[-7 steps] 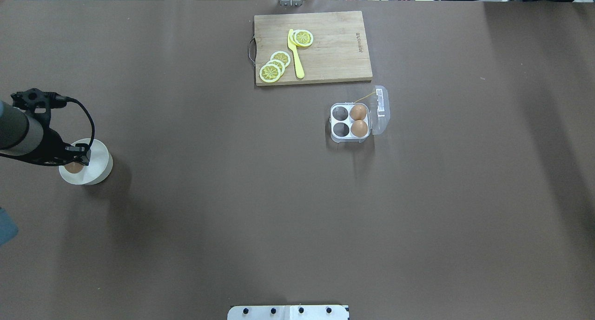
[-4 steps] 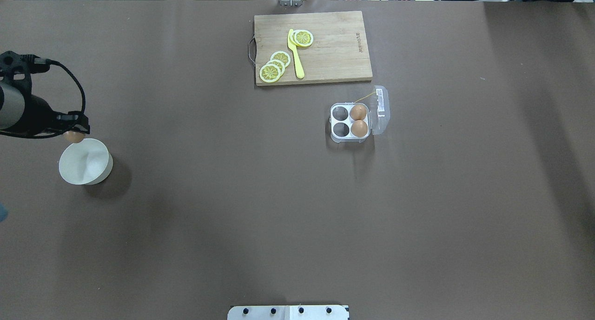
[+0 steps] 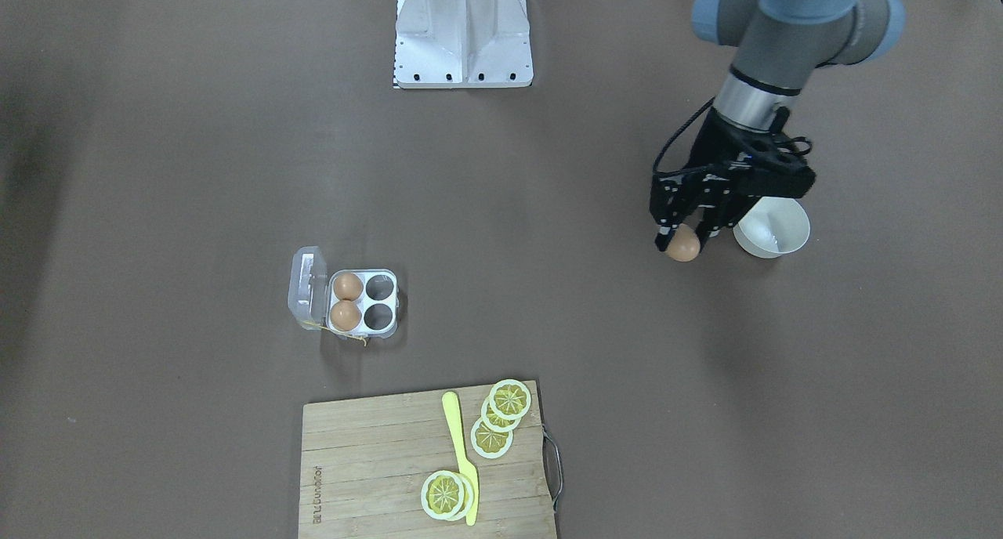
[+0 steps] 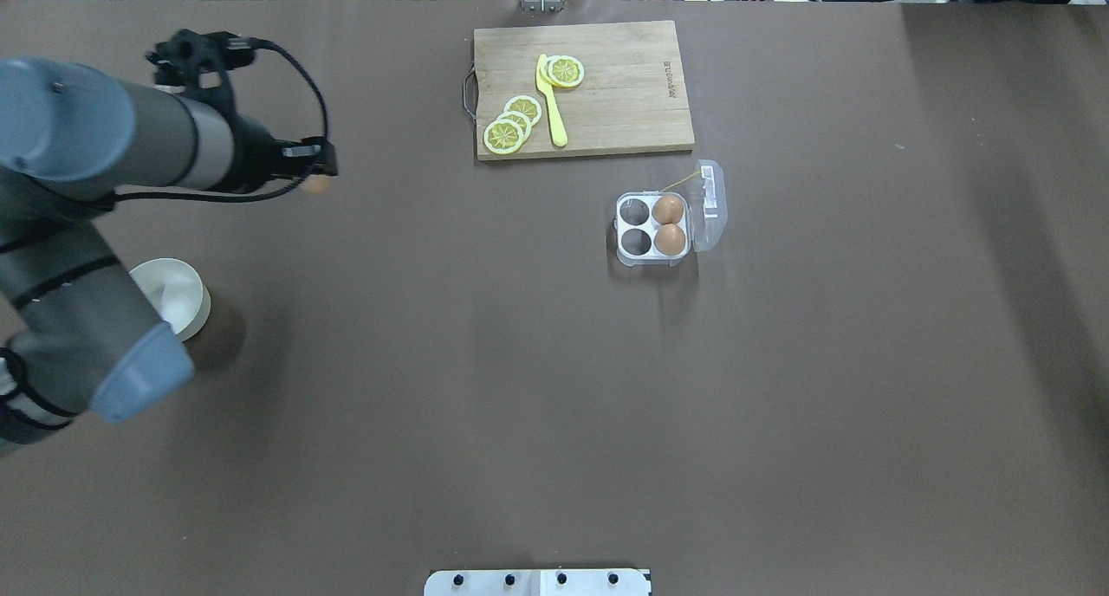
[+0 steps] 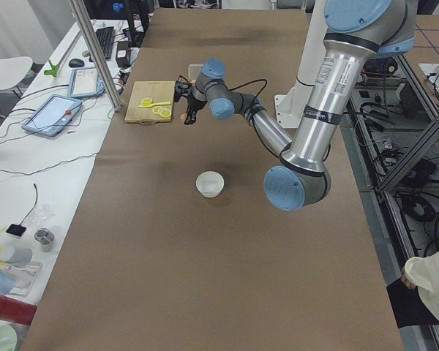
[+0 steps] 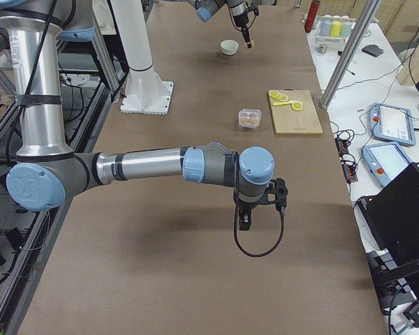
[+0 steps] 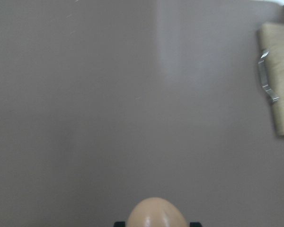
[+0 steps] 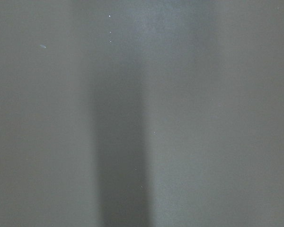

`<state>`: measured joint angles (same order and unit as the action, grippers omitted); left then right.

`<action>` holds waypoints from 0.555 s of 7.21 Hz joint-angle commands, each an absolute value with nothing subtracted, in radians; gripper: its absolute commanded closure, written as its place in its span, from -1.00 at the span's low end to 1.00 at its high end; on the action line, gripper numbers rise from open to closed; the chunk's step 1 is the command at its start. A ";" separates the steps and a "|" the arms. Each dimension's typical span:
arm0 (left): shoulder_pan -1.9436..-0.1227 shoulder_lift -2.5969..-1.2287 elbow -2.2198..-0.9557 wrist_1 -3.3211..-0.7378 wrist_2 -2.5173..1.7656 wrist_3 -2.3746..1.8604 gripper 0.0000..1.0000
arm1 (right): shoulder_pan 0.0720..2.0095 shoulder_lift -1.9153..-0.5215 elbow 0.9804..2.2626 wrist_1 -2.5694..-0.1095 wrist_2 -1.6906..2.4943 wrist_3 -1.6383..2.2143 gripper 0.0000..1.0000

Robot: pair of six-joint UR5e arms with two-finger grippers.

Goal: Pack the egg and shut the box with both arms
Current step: 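Lift the egg with the left gripper and carry it over the egg box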

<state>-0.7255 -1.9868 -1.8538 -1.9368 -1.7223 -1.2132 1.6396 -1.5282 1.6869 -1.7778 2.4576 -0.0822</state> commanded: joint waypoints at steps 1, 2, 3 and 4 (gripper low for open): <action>-0.548 -2.202 -1.671 -1.980 -1.472 -1.363 1.00 | 1.629 -1.523 1.689 -1.776 2.462 -0.083 -1.00; -0.488 -2.257 -1.584 -2.082 -1.366 -1.408 1.00 | 1.623 -1.522 1.687 -1.775 2.462 -0.083 -1.00; -0.427 -2.311 -1.490 -2.158 -1.267 -1.428 1.00 | 1.617 -1.520 1.689 -1.776 2.462 -0.081 -1.00; -0.405 -2.386 -1.401 -2.186 -1.218 -1.430 1.00 | 1.611 -1.519 1.690 -1.776 2.462 -0.081 -1.00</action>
